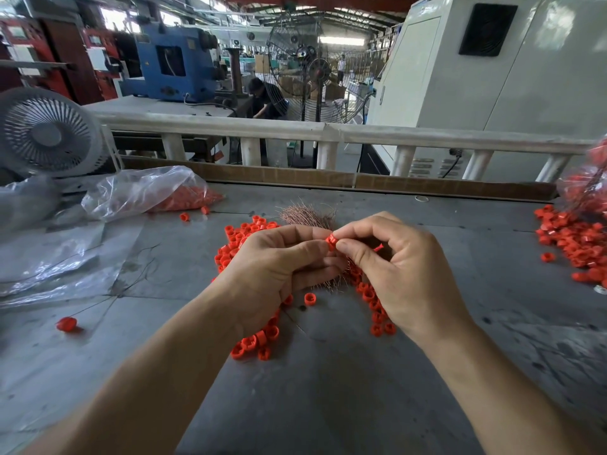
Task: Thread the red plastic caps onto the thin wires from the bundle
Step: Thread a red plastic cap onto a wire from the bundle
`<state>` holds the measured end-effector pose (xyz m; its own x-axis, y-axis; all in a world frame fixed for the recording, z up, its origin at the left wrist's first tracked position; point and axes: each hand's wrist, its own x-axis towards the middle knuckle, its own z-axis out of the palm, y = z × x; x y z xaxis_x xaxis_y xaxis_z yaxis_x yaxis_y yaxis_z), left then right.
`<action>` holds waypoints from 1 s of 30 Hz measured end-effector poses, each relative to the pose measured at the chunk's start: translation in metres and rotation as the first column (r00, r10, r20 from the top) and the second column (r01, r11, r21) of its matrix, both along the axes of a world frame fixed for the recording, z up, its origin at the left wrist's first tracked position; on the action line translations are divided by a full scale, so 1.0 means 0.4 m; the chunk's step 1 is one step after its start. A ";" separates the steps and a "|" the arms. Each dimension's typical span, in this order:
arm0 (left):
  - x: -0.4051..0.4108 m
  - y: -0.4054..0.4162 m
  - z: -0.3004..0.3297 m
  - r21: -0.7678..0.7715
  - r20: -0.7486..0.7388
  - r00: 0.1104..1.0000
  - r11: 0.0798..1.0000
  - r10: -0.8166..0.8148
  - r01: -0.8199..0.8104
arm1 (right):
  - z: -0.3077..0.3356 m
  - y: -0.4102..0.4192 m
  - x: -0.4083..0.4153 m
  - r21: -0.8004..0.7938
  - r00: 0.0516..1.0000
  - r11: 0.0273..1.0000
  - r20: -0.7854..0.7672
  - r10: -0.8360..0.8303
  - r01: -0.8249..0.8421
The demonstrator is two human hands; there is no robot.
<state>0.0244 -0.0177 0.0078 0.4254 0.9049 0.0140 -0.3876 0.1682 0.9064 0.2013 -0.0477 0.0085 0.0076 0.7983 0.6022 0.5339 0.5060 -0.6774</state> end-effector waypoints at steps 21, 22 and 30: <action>0.010 -0.002 -0.006 0.141 -0.087 0.993 0.988 0.079 -0.067 | -0.002 -0.005 -0.007 -0.072 0.992 0.997 -0.113 -0.051 0.043; 0.010 -0.003 -0.006 0.140 -0.088 0.993 0.988 0.081 -0.068 | -0.001 -0.003 -0.007 -0.081 0.991 0.996 -0.123 -0.052 0.042; 0.010 -0.002 -0.003 0.079 -0.046 0.996 0.994 0.077 -0.074 | -0.006 -0.006 -0.013 -0.042 0.994 0.996 -0.076 -0.076 0.073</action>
